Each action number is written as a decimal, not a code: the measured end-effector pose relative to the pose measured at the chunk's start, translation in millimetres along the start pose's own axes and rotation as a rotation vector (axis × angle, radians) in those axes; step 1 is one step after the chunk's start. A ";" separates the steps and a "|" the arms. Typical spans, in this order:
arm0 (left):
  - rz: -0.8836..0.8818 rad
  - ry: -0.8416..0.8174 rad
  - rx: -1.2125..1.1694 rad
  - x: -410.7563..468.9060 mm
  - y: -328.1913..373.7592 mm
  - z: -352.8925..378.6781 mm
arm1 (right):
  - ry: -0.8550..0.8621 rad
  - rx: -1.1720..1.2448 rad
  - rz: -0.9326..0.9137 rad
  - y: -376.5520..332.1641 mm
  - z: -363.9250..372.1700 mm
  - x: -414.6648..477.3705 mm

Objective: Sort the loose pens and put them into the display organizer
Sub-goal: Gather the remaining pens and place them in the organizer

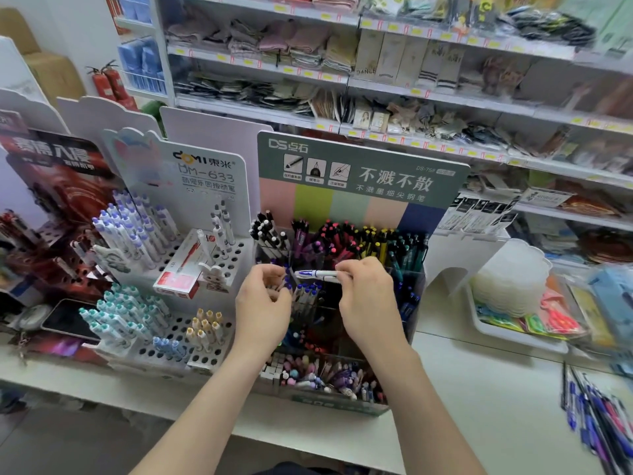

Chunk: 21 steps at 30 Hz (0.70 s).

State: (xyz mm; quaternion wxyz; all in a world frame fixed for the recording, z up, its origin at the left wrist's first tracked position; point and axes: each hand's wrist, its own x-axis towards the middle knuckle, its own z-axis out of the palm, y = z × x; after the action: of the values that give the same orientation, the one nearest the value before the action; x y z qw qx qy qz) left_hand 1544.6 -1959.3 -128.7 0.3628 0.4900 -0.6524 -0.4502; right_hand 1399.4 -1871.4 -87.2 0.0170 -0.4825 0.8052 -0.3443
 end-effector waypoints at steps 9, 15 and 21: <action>0.200 -0.004 0.215 -2.8 -18.9 -5.0 | -0.546 -0.311 -0.242 -18.8 34.9 36.0; 0.209 0.011 0.211 -1.5 -21.7 -10.9 | -0.384 -0.204 -0.316 -16.2 41.2 35.7; 0.244 -0.045 0.186 -2.8 -22.5 -12.3 | -0.063 -0.076 -0.343 3.7 50.3 10.7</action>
State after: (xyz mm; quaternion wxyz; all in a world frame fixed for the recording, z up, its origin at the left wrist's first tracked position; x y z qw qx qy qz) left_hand 1563.6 -1962.1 -145.9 0.3530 0.4282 -0.7541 -0.3511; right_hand 1409.0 -1905.8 -124.4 -0.0350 -0.6238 0.7225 -0.2962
